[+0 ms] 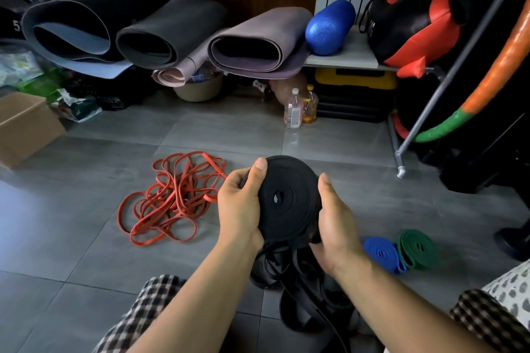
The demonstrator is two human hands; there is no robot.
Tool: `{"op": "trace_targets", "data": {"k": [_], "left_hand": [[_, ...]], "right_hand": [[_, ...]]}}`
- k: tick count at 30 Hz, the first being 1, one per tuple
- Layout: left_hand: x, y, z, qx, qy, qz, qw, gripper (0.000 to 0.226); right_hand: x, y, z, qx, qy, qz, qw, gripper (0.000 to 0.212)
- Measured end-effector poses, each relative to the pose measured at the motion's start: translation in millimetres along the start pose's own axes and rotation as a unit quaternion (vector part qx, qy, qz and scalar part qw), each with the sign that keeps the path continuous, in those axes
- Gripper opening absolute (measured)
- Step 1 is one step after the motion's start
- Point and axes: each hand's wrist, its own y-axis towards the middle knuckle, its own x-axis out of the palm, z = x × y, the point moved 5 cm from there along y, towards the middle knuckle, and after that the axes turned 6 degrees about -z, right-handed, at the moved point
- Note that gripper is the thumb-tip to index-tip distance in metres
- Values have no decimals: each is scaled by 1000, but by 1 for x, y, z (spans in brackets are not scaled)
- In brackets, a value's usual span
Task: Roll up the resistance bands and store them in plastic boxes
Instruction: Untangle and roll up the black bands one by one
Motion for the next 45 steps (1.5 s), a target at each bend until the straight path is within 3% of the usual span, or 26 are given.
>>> {"op": "trace_targets", "data": {"k": [5,10,16,20,25,27,33,38,42,45], "left_hand": [[4,-5,-20,-49,-57,47,996,26],[8,-1,-24,-52,-78,67,993,30],[23,3,-39,-72,-93,84,989,29],[30,5,-47,-83,-101,98,987,30],[32,7,-54,-101,-108,108,983,26],[33,5,-55,-100,-100,109,984,30],[43,-8,-89,-132,-55,107,984,27],[53,-21,-120,-140,16,77,987,21],[53,-25,-151,-208,16,71,975,31],[56,-13,-169,-225,61,47,971,22]], "right_hand": [[-6,5,-8,-58,57,60,995,28],[-11,9,0,-113,-31,116,986,9],[-25,7,-8,-183,-123,124,967,17],[-35,8,-6,-192,-191,120,955,10],[-52,0,-7,-184,-281,117,935,32],[-56,-4,-8,-185,-359,112,908,36],[-88,-15,0,-109,-408,107,900,39],[-132,-19,23,-48,-353,169,919,9],[-158,-6,42,0,-369,174,913,18],[-175,16,62,58,-361,184,913,14]]}}
